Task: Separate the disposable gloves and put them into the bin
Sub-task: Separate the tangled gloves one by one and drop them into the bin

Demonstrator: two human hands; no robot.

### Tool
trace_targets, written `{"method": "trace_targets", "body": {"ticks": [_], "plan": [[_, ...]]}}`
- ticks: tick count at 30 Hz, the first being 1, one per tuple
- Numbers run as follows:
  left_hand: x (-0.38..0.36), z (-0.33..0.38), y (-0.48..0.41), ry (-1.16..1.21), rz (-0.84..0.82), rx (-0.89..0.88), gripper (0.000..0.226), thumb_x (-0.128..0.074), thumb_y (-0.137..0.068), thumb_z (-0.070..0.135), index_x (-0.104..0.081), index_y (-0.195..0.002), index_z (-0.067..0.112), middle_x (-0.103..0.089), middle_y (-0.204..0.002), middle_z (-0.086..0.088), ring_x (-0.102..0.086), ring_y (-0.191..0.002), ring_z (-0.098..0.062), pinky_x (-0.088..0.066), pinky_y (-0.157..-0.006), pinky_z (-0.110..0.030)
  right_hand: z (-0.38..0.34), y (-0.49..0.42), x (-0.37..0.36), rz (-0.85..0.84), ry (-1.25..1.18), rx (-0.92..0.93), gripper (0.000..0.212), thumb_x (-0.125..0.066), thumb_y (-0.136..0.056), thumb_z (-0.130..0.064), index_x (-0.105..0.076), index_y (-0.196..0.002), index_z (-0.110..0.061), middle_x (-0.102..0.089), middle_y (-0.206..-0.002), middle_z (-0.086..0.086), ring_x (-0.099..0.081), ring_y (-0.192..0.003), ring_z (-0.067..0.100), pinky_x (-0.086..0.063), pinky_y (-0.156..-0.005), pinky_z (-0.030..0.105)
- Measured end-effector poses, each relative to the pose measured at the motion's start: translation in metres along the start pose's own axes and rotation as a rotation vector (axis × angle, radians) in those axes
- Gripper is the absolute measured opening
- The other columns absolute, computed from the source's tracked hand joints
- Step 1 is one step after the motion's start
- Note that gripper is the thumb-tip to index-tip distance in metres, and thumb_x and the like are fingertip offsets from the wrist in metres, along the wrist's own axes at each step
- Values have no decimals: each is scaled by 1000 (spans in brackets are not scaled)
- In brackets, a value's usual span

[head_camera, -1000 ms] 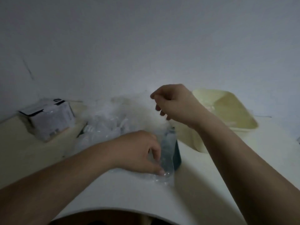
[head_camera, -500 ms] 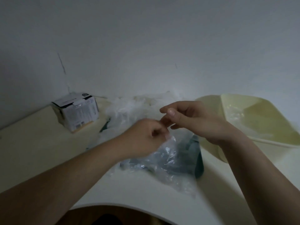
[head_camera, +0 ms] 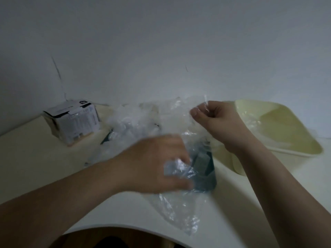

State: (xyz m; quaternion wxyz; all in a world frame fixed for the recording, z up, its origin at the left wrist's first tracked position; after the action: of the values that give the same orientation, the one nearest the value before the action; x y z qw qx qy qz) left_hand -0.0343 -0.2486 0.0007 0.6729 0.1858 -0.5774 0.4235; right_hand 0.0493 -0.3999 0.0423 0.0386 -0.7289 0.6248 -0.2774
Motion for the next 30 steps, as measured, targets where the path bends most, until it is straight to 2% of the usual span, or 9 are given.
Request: {"method": "trace_targets", "body": {"ticks": [2, 5, 10, 14, 16, 18, 21, 25, 30], "plan": [[-53, -11, 16, -33, -369, -25, 51, -74, -84, 66, -68, -126, 38, -58, -130, 23, -49, -139, -6, -40, -106, -20, 1, -1, 2, 29, 16, 4, 22, -76, -93, -29, -75, -74, -18, -67, -66, 9, -54, -65, 14, -49, -67, 39], [-70, 0, 35, -130, -446, -177, 49, -64, -89, 24, -64, -137, 26, -52, -150, 7, -45, -140, -15, -40, -116, -38, -1, 0, -2, 7, 84, 35, 23, -74, -93, -32, -78, -83, -11, -67, -74, 21, -53, -65, 15, -50, -67, 39], [-47, 7, 27, -68, -243, -113, 28, -51, -100, 20, -76, -113, 19, -72, -117, 6, -64, -108, -16, -54, -92, -39, -15, 4, 1, -35, 80, 46, 34, -70, -99, -26, -67, -81, 3, -57, -65, 17, -48, -58, 13, -43, -59, 26], [30, -9, 12, 746, 146, 248, 19, -69, -99, 11, -78, -90, 26, -79, -97, -1, -76, -95, -19, -61, -91, -33, -27, 4, 24, 66, -39, 35, 16, -65, -102, -18, -74, -92, -9, -72, -69, 4, -64, -56, 17, -51, -53, 29], [52, -22, 5, 989, 276, 386, 19, -67, -101, 12, -75, -86, 20, -78, -91, -10, -74, -83, -29, -63, -71, -39, -36, 4, 35, 118, 77, 76, 13, -63, -103, -18, -72, -95, -13, -75, -72, 0, -68, -55, 16, -53, -51, 26], [60, -34, -6, 989, 295, 460, 16, -60, -106, 18, -74, -100, 16, -74, -85, -4, -62, -72, -26, -50, -58, -31, -39, 4, 41, 162, 149, 94, 11, -64, -102, -19, -73, -97, -14, -76, -75, -6, -69, -57, 16, -53, -48, 27], [53, -40, -21, 1021, 255, 538, 31, -65, -103, 38, -72, -117, 11, -68, -96, -5, -56, -87, -26, -49, -78, -37, -39, 4, 37, 169, 168, 103, 11, -67, -99, -17, -76, -93, -14, -76, -79, 0, -72, -73, 23, -59, -72, 41], [44, -32, -28, 1140, 136, 541, 55, -84, -82, 50, -71, -126, 18, -75, -123, -7, -68, -112, -39, -50, -104, -48, -33, 5, 35, 171, 130, 47, 13, -67, -98, -22, -77, -91, -16, -75, -71, -1, -69, -65, 8, -51, -69, 30], [54, -31, -38, 1141, 256, 602, 14, -77, -90, 13, -68, -100, 16, -69, -77, 0, -56, -65, -17, -42, -57, -25, -30, 8, 58, 261, 57, -68, 20, -65, -101, -30, -74, -90, -16, -72, -63, 3, -52, -45, 2, -40, -53, 24]]}}
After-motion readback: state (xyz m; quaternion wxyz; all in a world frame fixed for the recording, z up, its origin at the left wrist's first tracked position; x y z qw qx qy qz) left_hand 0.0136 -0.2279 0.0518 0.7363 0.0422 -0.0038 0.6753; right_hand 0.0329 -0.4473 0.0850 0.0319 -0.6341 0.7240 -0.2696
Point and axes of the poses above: each hand's wrist, its own y-axis away from the middle knuckle, its own x-axis out of the back of the hand, z = x × y, the point moved 8 cm from there along -y, towards the middle knuckle
